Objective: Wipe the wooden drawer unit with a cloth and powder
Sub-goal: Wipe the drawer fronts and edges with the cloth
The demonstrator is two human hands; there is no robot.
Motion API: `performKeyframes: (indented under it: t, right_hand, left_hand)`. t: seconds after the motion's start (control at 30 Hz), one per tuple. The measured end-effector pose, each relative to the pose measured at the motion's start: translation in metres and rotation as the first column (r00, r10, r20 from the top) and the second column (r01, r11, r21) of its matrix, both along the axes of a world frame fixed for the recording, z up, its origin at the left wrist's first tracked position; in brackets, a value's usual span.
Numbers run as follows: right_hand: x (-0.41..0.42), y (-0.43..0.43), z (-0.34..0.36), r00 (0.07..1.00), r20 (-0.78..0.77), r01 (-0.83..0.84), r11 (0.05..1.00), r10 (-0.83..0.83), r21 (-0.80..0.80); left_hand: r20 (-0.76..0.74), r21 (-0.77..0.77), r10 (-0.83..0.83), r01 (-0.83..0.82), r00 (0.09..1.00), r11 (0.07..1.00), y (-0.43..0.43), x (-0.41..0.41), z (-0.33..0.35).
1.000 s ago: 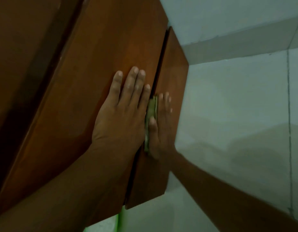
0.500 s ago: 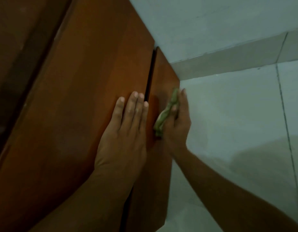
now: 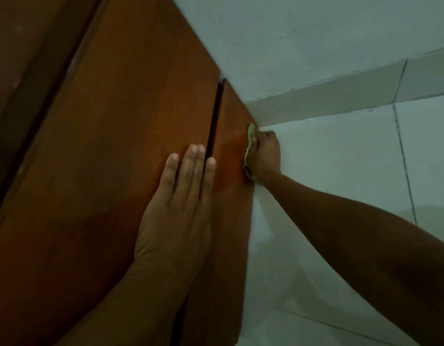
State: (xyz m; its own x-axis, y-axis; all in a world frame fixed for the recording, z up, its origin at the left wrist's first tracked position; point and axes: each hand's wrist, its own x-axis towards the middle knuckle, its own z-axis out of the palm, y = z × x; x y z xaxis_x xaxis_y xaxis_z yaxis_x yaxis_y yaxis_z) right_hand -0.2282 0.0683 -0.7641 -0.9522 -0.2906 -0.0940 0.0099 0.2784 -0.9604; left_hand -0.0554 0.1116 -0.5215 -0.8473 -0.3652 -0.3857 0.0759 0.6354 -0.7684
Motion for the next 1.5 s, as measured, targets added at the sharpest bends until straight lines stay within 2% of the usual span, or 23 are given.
performKeyframes:
  t: [0.1,0.2,0.3,0.37,0.47,0.5,0.6,0.77,0.83,0.93,1.0,1.07,1.1,1.17,1.23,1.33,1.4,1.5]
  right_hand:
    - [0.022,0.017,0.007,0.982,0.178,0.066,0.998,-0.065,-0.004]
    - [0.06,0.048,0.024,0.965,0.194,0.213,0.956,-0.174,-0.201]
    - [0.147,0.093,0.034,0.95,0.214,0.293,0.893,-0.229,-0.341]
    - [0.222,0.113,0.039,0.963,0.229,0.222,0.893,-0.139,-0.392]
    - [0.303,0.116,0.047,0.987,0.065,-0.111,0.911,0.149,-0.397]
    - [0.311,0.113,0.045,0.982,0.037,-0.158,0.911,0.187,-0.382]
    - [0.284,0.096,0.026,0.985,0.022,-0.15,0.914,0.17,-0.376]
    - [0.208,0.067,0.009,0.979,0.159,-0.075,0.956,0.125,-0.285]
    - [0.198,0.065,0.008,0.968,0.251,0.041,0.965,0.026,-0.261]
    - [0.203,0.076,0.012,0.899,0.427,0.227,0.939,-0.1,-0.258]
    - [0.22,0.095,0.026,0.878,0.462,0.288,0.908,-0.124,-0.303]
    - [0.252,0.117,0.049,0.913,0.392,0.265,0.89,-0.109,-0.371]
    - [0.274,0.127,0.062,0.945,0.32,0.201,0.888,-0.065,-0.413]
    - [0.325,0.14,0.075,0.989,0.106,-0.044,0.889,0.103,-0.455]
    - [0.361,0.144,0.068,0.965,-0.078,-0.262,0.889,0.251,-0.376]
    - [0.349,0.133,0.046,0.948,-0.122,-0.319,0.89,0.295,-0.326]
    - [0.315,0.117,0.039,0.958,-0.124,-0.287,0.897,0.26,-0.336]
    - [0.257,0.088,0.028,0.977,-0.049,-0.212,0.906,0.209,-0.366]
  left_hand:
    - [-0.029,-0.013,-0.016,0.015,0.999,1.0,0.002,0.003,0.002]
    - [-0.044,-0.067,-0.05,0.047,0.998,0.997,0.0,0.003,0.001]
    - [-0.041,-0.09,-0.055,0.051,0.998,0.995,0.001,0.003,0.0]
    - [-0.035,-0.094,-0.058,0.055,0.998,0.994,-0.002,0.004,-0.003]
    - [-0.053,-0.098,-0.06,0.055,0.997,0.994,-0.003,0.005,-0.005]
    - [-0.063,-0.099,-0.059,0.053,0.996,0.994,-0.004,0.005,-0.006]
    - [-0.062,-0.102,-0.063,0.056,0.996,0.993,-0.003,0.005,-0.007]
    - [-0.051,-0.137,-0.083,0.076,0.995,0.988,-0.006,0.004,-0.01]
    - [-0.053,-0.136,-0.085,0.077,0.995,0.988,-0.005,0.004,-0.011]
    - [-0.061,-0.139,-0.089,0.08,0.994,0.987,-0.005,0.004,-0.009]
    - [-0.058,-0.142,-0.096,0.087,0.994,0.986,-0.005,0.004,-0.009]
    - [-0.051,-0.144,-0.098,0.09,0.994,0.985,-0.005,0.004,-0.01]
    - [-0.05,-0.14,-0.094,0.086,0.994,0.986,-0.006,0.003,-0.01]
    - [-0.058,-0.135,-0.083,0.075,0.995,0.988,-0.006,0.003,-0.01]
    - [-0.068,-0.125,-0.08,0.071,0.994,0.99,-0.006,0.004,-0.01]
    - [-0.062,-0.115,-0.08,0.072,0.995,0.991,-0.005,0.004,-0.01]
    - [-0.055,-0.125,-0.084,0.077,0.995,0.989,-0.006,0.005,-0.011]
    - [-0.048,-0.131,-0.087,0.08,0.995,0.988,-0.005,0.005,-0.01]
